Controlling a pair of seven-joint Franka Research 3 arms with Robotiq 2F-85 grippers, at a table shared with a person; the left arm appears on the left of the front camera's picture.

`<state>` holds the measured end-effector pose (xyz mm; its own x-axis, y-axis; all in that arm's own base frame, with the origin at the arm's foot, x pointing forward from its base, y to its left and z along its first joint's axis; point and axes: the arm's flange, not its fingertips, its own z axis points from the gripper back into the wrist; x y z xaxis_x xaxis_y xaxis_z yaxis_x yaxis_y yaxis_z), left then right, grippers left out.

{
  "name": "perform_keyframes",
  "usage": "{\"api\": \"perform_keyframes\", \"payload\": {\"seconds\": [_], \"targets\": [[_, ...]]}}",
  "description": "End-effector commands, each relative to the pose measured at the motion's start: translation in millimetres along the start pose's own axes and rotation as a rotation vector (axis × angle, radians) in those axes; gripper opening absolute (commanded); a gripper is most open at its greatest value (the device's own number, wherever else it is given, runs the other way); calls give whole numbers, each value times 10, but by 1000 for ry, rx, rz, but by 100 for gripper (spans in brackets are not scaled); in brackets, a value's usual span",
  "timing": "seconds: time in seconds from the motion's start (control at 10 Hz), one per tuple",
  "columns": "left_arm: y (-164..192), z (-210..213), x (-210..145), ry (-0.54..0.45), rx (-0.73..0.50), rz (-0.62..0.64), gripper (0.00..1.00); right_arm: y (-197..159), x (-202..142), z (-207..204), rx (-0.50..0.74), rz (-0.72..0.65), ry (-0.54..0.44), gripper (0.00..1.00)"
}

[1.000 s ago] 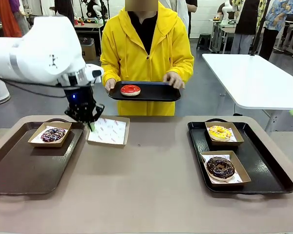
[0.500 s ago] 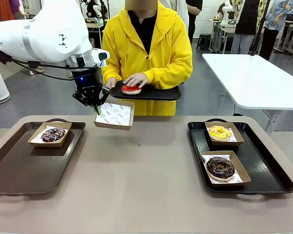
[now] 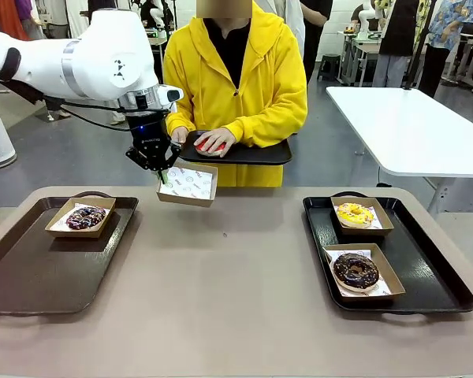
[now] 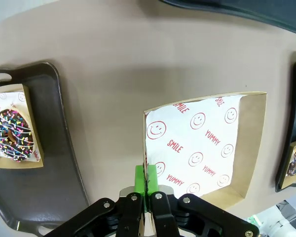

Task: Individually package the donuts and arrange them on the tray.
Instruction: Place the picked Paper togo box on the Handle tray while simultaneously picking up another Paper togo box from the table with the other hand, then place the picked Paper togo box on the Handle tray.

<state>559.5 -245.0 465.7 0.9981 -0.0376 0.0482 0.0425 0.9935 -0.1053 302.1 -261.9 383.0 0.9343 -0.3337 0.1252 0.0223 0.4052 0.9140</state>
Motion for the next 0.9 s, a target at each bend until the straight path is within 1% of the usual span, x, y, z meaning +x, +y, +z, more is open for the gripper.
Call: {"api": "perform_keyframes", "payload": {"seconds": [0.0,0.8], "targets": [[-19,10,-65,-6,0,-6,0,15,-2,21,7,-18,-1,100],[-19,10,-65,-6,0,-6,0,15,-2,21,7,-18,-1,100]]}}
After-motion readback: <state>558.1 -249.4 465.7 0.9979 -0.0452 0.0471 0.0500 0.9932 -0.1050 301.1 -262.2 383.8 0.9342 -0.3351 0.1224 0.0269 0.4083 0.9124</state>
